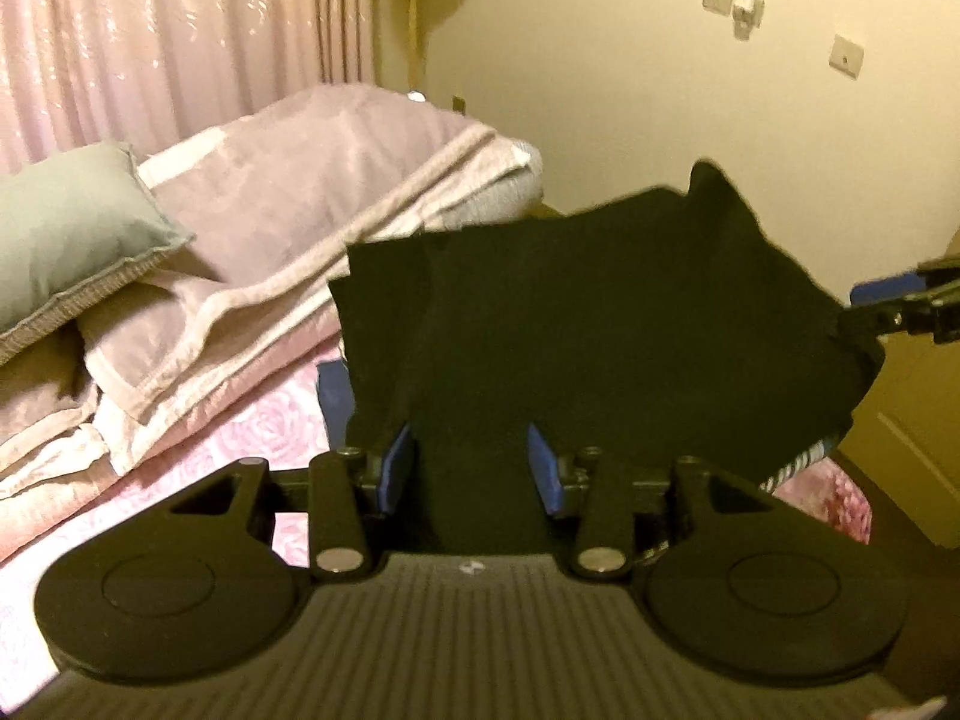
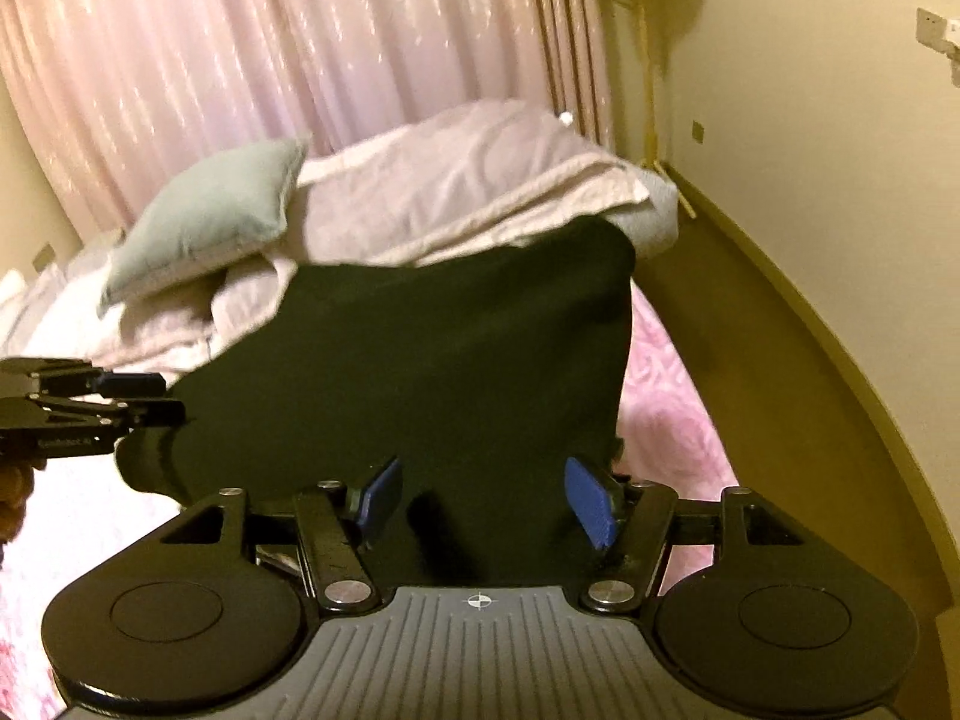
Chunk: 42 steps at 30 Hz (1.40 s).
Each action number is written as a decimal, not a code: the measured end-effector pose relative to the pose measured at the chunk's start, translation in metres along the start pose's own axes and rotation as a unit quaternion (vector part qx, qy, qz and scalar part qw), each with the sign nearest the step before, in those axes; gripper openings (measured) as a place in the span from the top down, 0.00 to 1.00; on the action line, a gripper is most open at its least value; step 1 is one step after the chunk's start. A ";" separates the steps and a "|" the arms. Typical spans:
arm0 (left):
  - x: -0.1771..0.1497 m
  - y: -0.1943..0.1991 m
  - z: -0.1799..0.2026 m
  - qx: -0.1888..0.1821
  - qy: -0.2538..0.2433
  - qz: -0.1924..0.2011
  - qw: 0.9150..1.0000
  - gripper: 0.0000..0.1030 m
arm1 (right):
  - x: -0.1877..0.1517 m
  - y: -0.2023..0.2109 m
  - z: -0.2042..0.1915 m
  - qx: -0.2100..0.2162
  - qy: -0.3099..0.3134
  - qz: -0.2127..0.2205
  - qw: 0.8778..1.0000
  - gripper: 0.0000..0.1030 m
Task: Fold clothes
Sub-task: 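Lower the jacket onto the striped garment atop the stack with both tools, then open both tools and withdraw them from the stack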
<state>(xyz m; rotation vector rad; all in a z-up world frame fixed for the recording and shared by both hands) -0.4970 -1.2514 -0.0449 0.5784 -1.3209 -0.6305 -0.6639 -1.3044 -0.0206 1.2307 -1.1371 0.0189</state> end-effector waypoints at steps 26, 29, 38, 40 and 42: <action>-0.035 0.050 0.006 -0.021 -0.014 0.010 1.000 0.30 | -0.057 0.030 -0.038 -0.095 -0.009 -0.057 0.994 0.11; -0.044 0.060 0.009 -0.028 -0.021 0.016 0.999 0.08 | -0.066 0.038 -0.043 -0.105 -0.020 -0.056 0.993 0.02; -0.094 0.091 0.018 -0.025 0.038 0.009 0.999 0.02 | -0.101 0.061 -0.059 -0.111 -0.043 -0.062 0.991 0.00; -0.109 0.097 0.018 -0.022 0.079 0.004 0.997 0.02 | -0.106 0.064 -0.061 -0.105 -0.048 -0.062 0.991 0.00; -0.125 0.104 0.022 -0.023 0.120 0.003 0.993 0.02 | -0.112 0.066 -0.063 -0.097 -0.050 -0.062 0.992 0.00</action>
Point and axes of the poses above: each gripper's, at about its wrist camera, not at the fingertips, and y roughly against the way its jaws point, z to its right, x to its top, the point moved 10 cm from there along -y, roughly the way its jaws point, and after that the axes turned 8 degrees about y, right-handed, at the moved point
